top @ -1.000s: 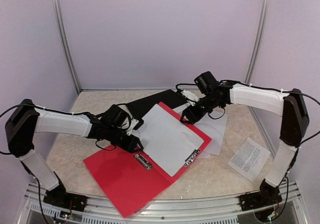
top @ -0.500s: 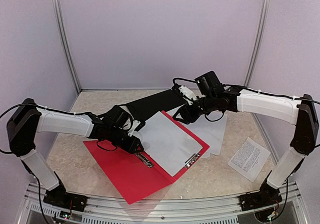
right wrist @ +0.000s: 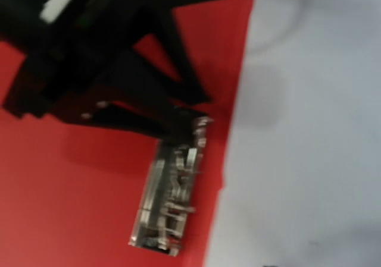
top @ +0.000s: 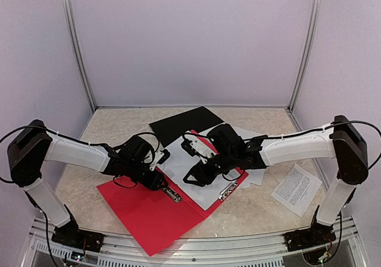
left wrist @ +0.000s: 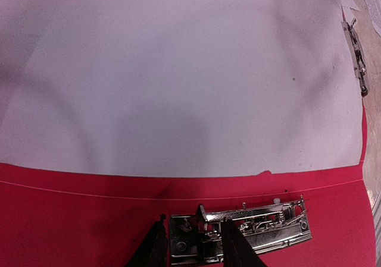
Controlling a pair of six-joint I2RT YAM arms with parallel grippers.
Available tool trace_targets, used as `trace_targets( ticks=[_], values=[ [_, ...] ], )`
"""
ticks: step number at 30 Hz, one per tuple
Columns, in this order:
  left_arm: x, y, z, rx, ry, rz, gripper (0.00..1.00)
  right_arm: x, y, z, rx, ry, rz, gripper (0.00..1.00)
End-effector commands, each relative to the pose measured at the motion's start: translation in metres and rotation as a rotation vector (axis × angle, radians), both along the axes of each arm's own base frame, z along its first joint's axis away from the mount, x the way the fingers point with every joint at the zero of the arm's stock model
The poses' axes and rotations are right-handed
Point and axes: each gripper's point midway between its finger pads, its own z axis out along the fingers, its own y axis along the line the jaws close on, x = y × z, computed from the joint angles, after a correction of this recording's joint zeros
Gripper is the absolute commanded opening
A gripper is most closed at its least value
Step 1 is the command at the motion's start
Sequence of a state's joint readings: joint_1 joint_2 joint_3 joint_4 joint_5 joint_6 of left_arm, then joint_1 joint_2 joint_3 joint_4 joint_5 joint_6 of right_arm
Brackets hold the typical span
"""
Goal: Put the files into the folder
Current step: Open the spring clip on the folder.
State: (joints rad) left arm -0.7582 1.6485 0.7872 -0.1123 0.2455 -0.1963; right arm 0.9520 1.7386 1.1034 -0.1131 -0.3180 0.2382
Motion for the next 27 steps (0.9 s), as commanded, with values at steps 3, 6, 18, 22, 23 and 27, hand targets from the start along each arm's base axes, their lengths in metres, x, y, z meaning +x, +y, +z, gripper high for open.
trace_targets(
  ticks=[3,6,18,22,23,27],
  values=[
    [-0.004,0.007,0.005,-0.055,-0.057,0.043,0.3,-0.019,0.029,-0.013,0.081,0.049,0.015,0.49],
    [-0.007,0.011,0.007,-0.079,-0.069,0.064,0.3,-0.027,0.039,-0.024,0.056,0.051,0.032,0.49],
    [-0.025,0.018,-0.018,-0.017,-0.028,0.134,0.3,-0.048,0.058,-0.066,-0.06,0.061,0.013,0.49],
    [-0.03,0.015,-0.019,-0.008,-0.041,0.142,0.3,-0.049,0.058,-0.077,-0.112,0.046,-0.011,0.49],
    [-0.03,0.015,-0.02,-0.003,-0.039,0.149,0.3,-0.047,0.057,-0.08,-0.128,0.04,-0.021,0.49],
    [-0.034,0.016,-0.026,0.018,-0.028,0.162,0.29,-0.042,0.053,-0.085,-0.163,0.014,-0.055,0.49]
  ],
)
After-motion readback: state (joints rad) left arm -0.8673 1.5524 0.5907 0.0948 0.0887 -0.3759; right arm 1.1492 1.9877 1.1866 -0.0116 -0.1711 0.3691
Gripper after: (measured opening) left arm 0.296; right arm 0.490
